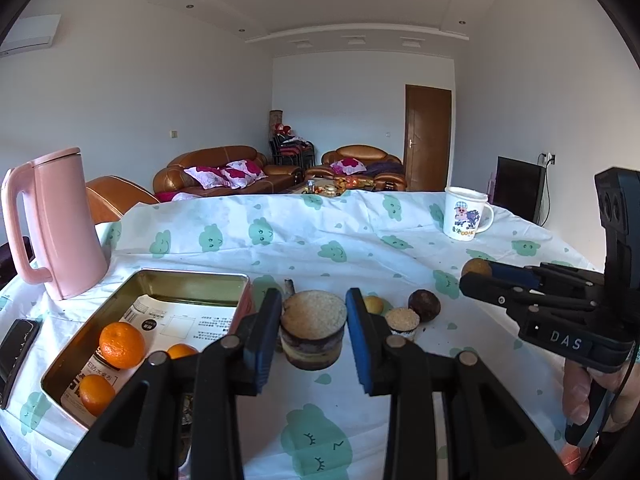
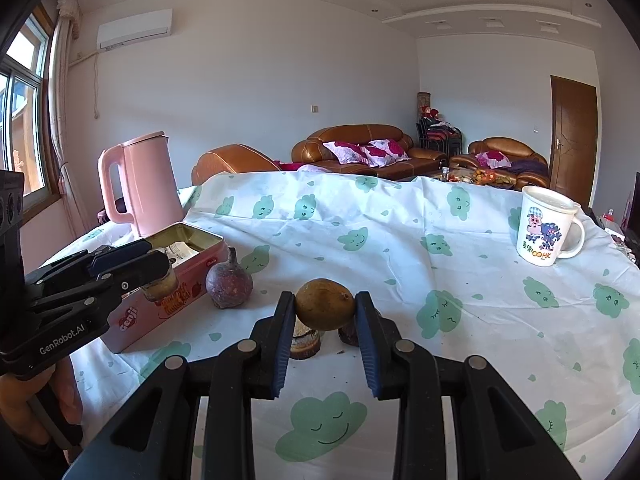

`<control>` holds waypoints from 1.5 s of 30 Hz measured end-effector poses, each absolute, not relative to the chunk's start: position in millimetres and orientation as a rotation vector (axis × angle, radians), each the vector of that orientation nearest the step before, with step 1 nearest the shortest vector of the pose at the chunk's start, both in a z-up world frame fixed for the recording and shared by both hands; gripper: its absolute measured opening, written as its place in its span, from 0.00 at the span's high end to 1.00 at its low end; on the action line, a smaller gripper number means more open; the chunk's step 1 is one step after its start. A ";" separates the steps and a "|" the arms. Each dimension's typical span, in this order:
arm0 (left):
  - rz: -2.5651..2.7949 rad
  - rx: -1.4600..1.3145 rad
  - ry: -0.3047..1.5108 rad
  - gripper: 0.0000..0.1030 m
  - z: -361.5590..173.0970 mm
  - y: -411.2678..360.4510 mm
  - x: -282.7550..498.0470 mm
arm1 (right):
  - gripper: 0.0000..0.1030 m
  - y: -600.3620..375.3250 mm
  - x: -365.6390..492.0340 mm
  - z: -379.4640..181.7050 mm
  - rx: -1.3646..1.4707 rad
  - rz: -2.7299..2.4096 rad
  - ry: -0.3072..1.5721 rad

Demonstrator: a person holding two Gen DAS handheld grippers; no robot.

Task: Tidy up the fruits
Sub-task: 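Lift the jar and brown fruit and carry both over the tin box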

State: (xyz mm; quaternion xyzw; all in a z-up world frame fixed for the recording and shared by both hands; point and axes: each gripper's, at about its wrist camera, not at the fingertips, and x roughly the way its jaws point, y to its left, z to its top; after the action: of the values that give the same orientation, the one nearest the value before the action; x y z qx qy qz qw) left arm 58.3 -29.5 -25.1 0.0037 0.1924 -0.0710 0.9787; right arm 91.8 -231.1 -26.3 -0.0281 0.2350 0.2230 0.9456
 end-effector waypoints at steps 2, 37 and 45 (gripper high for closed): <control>-0.140 0.008 0.380 0.66 -24.9 -29.3 57.2 | 0.69 -231.4 90.1 -25.5 -0.059 0.455 0.472; -0.116 0.028 0.271 0.66 -19.0 -31.8 38.6 | 0.69 -231.5 64.2 -16.0 -0.100 0.424 0.326; -0.118 0.013 0.299 0.66 -18.5 -22.7 39.5 | 0.69 -216.3 70.7 -16.8 -0.138 0.450 0.373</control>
State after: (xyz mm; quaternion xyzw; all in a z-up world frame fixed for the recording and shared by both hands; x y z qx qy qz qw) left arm 39.5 -22.7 -18.5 0.0064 0.1488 -0.0586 0.9871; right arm 70.7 -216.3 -16.8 -0.0679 0.1836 0.2216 0.9553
